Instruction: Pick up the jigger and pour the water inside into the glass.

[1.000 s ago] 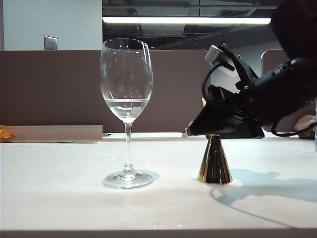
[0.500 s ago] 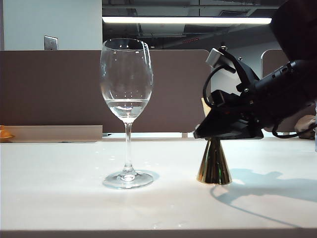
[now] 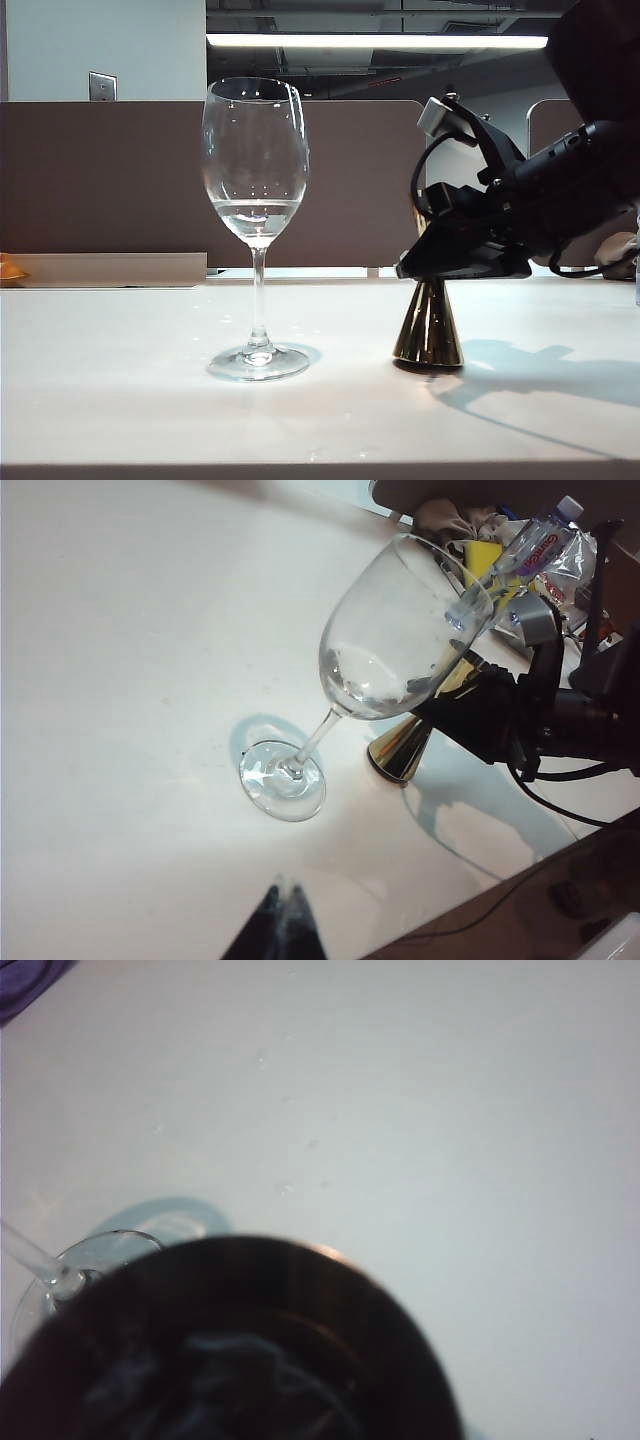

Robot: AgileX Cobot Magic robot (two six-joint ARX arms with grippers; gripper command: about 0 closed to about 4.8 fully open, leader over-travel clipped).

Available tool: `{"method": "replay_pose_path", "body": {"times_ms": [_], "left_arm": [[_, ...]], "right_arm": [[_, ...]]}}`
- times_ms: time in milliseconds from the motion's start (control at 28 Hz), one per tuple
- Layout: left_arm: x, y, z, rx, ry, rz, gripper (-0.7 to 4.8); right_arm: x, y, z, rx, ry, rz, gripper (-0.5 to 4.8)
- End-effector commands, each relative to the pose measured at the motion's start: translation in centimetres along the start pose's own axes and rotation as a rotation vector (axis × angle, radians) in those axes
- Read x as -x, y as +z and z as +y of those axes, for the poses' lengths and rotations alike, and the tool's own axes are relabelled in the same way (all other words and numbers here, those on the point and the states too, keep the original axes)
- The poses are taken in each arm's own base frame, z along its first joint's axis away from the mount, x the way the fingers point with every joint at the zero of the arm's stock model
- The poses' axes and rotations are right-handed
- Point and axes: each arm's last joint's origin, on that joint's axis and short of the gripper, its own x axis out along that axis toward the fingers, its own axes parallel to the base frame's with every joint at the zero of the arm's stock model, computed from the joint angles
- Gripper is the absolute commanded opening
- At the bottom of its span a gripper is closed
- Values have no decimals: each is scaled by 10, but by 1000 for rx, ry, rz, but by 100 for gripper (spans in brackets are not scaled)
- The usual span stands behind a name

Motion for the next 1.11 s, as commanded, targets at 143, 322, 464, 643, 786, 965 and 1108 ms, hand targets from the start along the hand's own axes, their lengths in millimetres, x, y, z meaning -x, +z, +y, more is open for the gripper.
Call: {"method": "replay_pose_path", "body": {"times_ms": [143, 322, 464, 643, 786, 965, 1108], "left_arm": [[1, 2, -1, -8, -6, -11, -2], [1, 2, -1, -8, -6, -11, -2], [1, 2, -1, -8, -6, -11, -3], [1, 2, -1, -8, -6, -12, -3], [1, 2, -1, -8, -6, -11, -3], [1, 2, -1, -8, -6, -11, -2], [1, 2, -1, -8, -6, -11, -2]], "right_arm": [[0, 2, 0, 2, 1, -11, 52], [0, 2, 0, 3, 1, -13, 52], [1, 3, 0, 4, 3, -15, 21], [6, 9, 2, 15, 2, -46, 18], [16, 20, 5, 29, 0, -90, -1], [27, 29, 9, 47, -2, -52, -1], [35, 42, 12, 76, -3, -86, -1]]}}
